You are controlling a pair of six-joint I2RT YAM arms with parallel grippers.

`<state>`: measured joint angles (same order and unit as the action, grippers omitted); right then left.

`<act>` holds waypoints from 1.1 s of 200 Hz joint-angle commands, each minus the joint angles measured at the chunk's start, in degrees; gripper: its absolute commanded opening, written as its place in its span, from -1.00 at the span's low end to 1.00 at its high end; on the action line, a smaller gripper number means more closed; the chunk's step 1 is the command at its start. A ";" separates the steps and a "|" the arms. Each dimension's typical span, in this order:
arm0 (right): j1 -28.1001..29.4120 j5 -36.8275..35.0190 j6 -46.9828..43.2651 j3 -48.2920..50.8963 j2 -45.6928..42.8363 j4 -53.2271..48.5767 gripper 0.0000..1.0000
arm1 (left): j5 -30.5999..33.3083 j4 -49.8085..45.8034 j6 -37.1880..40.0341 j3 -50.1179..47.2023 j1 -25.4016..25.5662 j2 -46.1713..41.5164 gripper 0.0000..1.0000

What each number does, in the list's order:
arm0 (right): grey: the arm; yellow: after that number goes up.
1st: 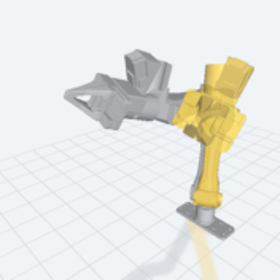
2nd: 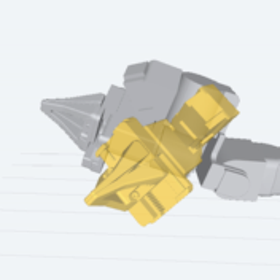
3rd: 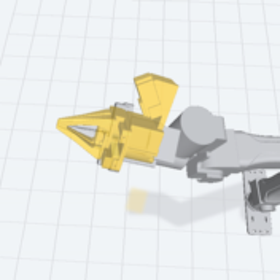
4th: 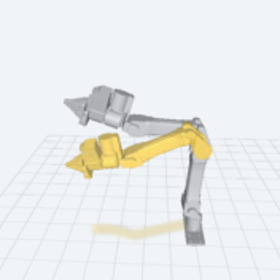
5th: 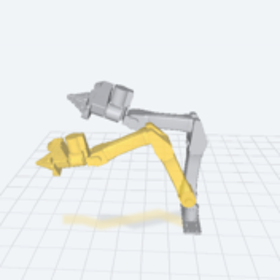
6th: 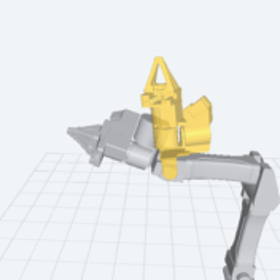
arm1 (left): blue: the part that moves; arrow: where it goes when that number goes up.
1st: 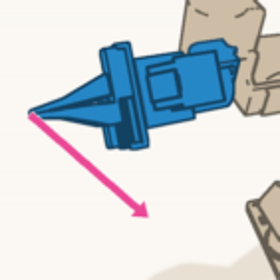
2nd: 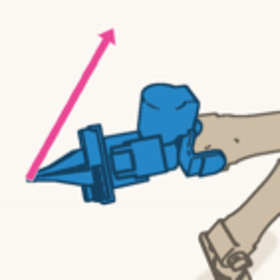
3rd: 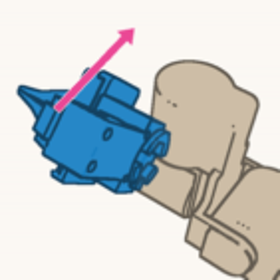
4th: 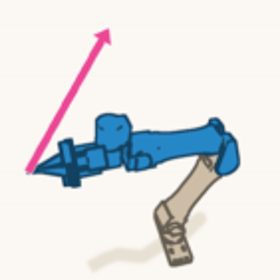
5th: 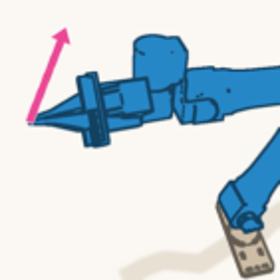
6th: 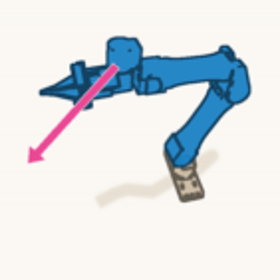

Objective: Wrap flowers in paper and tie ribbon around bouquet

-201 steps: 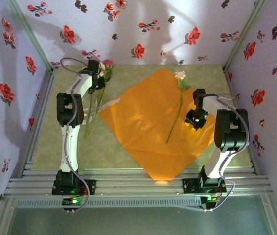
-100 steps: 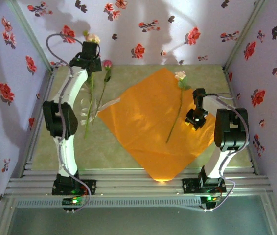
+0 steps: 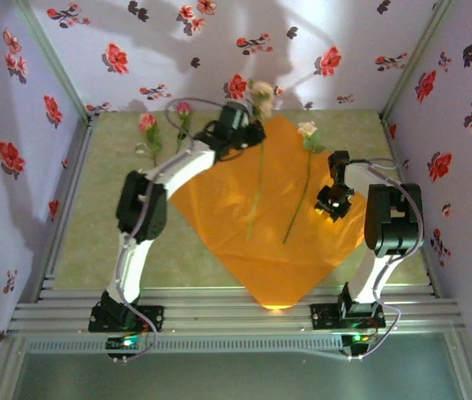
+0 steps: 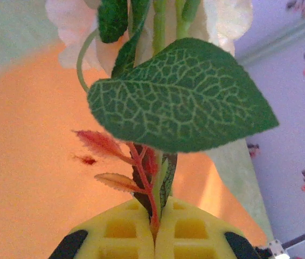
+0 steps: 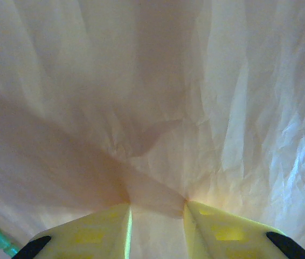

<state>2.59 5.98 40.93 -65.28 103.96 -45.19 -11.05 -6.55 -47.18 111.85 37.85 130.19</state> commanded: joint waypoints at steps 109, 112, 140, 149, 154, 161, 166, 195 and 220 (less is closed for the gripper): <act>-0.31 -0.49 -0.67 1.11 0.82 -0.16 -0.30 | -4.62 -16.73 6.46 3.84 -10.78 -6.23 0.61; -0.30 -0.52 -0.67 1.12 0.84 -0.29 -0.30 | -4.63 -16.74 6.96 2.57 -12.01 -7.17 0.58; -0.31 -0.44 -0.74 1.40 0.63 -0.17 -0.29 | -0.11 -25.13 16.07 0.49 -22.36 -9.97 0.33; -0.31 -0.36 -0.67 1.42 0.63 -0.25 -0.29 | 1.90 -27.30 19.36 0.80 -24.67 -9.10 0.28; -0.31 -0.35 -0.61 1.41 0.67 -0.25 -0.29 | 2.62 -27.33 20.10 0.39 -25.91 -8.65 0.25; -0.30 -0.27 -0.59 1.29 0.63 -0.22 -0.29 | 3.62 -26.62 20.85 -0.31 -27.48 -7.87 0.15; -0.30 -0.29 -0.59 1.23 0.65 -0.27 -0.29 | 4.60 -26.34 21.75 -0.34 -28.23 -7.12 0.08; -0.35 -0.70 -0.67 0.72 0.72 -0.92 -0.28 | 12.21 -27.50 28.18 3.34 -29.06 -0.74 -0.08; -0.31 -0.96 -0.50 0.20 0.63 -1.30 -0.28 | 17.80 -28.54 28.78 4.54 -29.06 2.14 -0.05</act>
<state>2.59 5.98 40.93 -64.93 104.38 -44.73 -0.51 -30.92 -23.42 114.06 7.33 129.97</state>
